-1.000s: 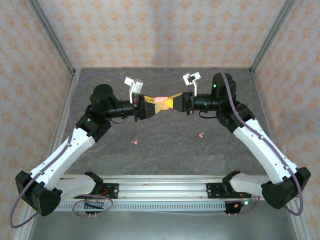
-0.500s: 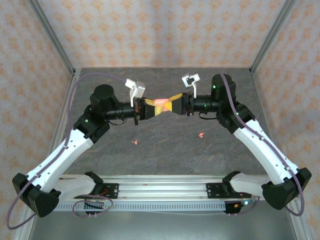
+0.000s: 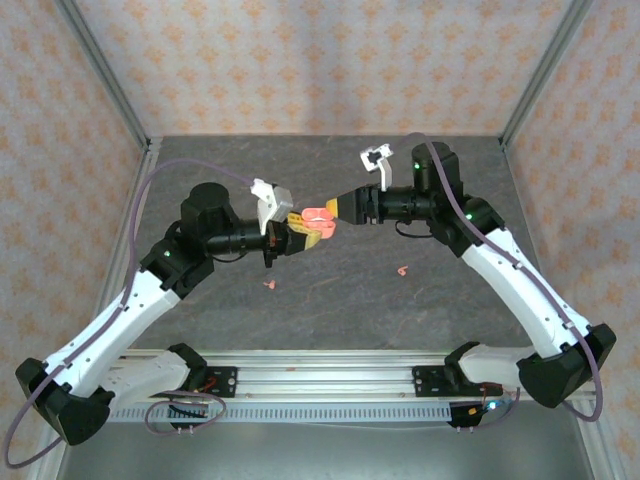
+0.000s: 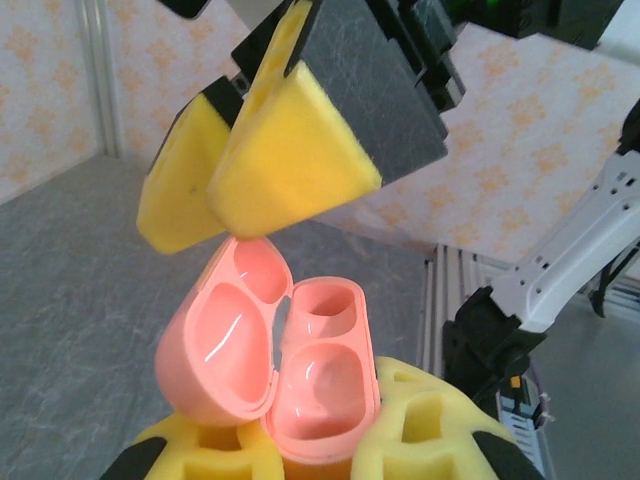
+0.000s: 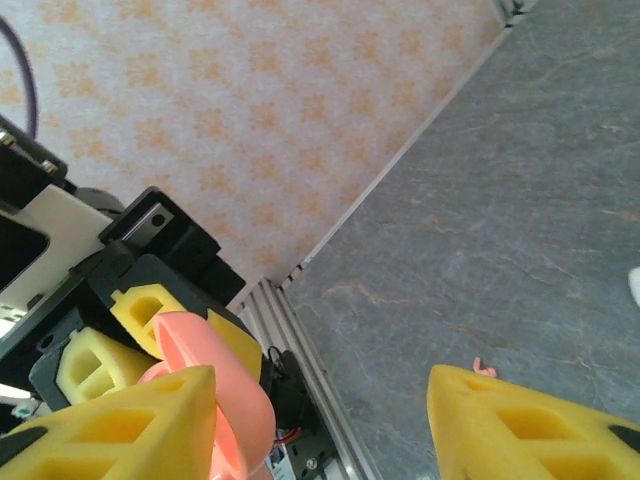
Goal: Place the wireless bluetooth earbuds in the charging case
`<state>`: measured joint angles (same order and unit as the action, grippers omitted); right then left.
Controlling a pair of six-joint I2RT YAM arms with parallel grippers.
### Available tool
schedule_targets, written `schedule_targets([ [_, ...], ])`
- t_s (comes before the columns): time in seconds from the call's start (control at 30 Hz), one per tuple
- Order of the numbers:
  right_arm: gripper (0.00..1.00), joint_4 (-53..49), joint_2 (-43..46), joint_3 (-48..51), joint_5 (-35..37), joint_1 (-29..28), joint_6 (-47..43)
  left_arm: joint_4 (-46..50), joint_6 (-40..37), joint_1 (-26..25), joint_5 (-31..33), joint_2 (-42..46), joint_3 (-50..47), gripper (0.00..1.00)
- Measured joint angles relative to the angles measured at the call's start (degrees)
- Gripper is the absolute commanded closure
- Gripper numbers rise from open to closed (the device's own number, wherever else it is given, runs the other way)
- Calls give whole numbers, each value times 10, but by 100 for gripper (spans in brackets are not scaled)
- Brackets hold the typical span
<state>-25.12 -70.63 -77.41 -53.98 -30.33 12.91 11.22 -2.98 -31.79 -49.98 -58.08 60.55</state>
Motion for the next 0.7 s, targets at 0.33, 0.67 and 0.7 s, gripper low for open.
schedule_targets([
  [0.33,44,-19,-2,-2,70,9,59,66,-60,1,69,87,-40,100],
  [0.67,54,-64,-203,-28,177,-80,110,204,-105,7,151,186,-41,100],
  [0.7,55,-64,-230,-32,182,-96,123,214,-106,7,159,198,-41,100],
])
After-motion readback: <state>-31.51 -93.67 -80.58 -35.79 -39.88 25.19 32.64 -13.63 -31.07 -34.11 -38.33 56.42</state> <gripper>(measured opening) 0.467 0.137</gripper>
